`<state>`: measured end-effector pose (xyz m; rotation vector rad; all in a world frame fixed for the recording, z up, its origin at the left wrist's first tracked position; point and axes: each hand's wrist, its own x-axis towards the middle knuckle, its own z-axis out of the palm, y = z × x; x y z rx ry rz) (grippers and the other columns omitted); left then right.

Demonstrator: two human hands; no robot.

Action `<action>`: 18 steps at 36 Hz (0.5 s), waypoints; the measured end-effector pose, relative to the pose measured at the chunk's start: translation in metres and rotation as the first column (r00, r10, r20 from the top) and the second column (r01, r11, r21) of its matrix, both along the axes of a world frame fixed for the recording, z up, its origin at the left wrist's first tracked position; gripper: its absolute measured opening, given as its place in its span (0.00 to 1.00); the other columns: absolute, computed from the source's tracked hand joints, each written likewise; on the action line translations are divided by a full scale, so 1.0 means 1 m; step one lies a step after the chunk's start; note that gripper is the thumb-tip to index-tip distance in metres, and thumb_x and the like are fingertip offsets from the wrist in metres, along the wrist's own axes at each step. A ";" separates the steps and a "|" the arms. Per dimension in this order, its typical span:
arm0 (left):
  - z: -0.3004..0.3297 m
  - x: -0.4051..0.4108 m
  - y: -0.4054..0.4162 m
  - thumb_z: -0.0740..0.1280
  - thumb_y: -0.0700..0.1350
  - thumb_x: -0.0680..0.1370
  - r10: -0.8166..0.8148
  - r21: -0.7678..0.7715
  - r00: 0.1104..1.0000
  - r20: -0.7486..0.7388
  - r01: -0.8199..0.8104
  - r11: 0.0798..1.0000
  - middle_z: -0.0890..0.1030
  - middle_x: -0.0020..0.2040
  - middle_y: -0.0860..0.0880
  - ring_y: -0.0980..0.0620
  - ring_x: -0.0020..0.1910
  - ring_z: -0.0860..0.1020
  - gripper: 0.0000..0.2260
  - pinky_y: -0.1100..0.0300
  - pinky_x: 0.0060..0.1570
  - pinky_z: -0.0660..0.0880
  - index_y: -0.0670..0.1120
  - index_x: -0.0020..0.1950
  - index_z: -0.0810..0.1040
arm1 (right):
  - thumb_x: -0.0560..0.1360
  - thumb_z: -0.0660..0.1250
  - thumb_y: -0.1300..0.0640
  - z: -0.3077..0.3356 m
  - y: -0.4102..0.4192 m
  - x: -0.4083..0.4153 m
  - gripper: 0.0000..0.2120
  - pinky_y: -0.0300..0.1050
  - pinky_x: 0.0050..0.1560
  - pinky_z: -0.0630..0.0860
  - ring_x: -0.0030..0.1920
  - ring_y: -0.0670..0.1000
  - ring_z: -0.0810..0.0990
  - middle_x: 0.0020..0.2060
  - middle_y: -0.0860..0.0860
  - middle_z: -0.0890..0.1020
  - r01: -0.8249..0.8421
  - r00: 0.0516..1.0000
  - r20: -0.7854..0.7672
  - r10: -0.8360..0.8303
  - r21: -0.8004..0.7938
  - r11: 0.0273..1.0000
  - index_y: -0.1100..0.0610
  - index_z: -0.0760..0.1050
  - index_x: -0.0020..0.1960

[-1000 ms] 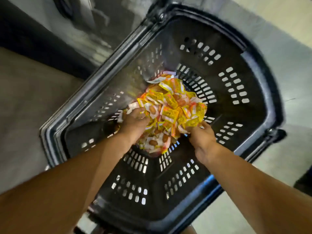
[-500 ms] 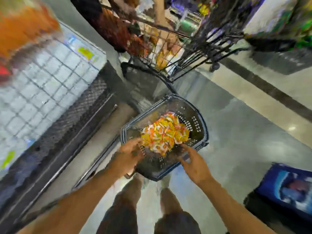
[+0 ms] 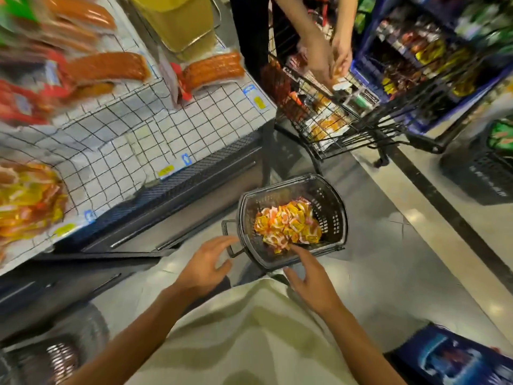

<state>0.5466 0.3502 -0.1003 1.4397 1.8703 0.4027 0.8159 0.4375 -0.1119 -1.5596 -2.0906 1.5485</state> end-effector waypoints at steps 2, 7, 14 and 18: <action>0.005 -0.012 -0.014 0.67 0.44 0.80 0.020 0.019 1.000 -0.017 -0.020 1.000 0.71 0.73 0.55 0.55 0.73 0.66 0.22 0.58 0.75 0.60 0.55 0.74 0.70 | 0.79 0.71 0.57 0.008 -0.001 -0.010 0.26 0.28 0.66 0.64 0.70 0.47 0.71 0.69 0.43 0.72 -0.039 0.999 -0.011 0.040 0.022 0.999 0.53 0.68 0.75; 0.021 -0.042 -0.052 0.69 0.42 0.79 0.120 0.104 0.993 -0.010 -0.118 0.988 0.70 0.69 0.61 0.64 0.70 0.64 0.22 0.78 0.69 0.50 0.56 0.71 0.72 | 0.79 0.70 0.56 0.017 -0.003 -0.041 0.24 0.33 0.64 0.68 0.71 0.51 0.72 0.68 0.47 0.74 -0.175 0.985 0.015 0.174 0.101 0.979 0.54 0.70 0.74; 0.026 -0.104 -0.132 0.67 0.46 0.81 0.268 0.153 0.960 -0.079 -0.254 0.955 0.64 0.75 0.59 0.52 0.78 0.59 0.22 0.58 0.77 0.52 0.54 0.75 0.69 | 0.80 0.69 0.54 0.027 -0.032 -0.107 0.28 0.46 0.74 0.65 0.73 0.54 0.70 0.74 0.54 0.72 -0.265 0.960 0.136 0.245 0.157 0.951 0.58 0.66 0.78; 0.036 -0.138 -0.189 0.68 0.46 0.80 0.354 0.181 0.927 -0.126 -0.330 0.927 0.66 0.76 0.55 0.47 0.79 0.60 0.24 0.45 0.78 0.56 0.53 0.75 0.69 | 0.78 0.72 0.53 0.033 -0.073 -0.152 0.27 0.32 0.66 0.60 0.71 0.53 0.73 0.70 0.52 0.76 -0.301 0.949 0.160 0.270 0.217 0.929 0.56 0.71 0.74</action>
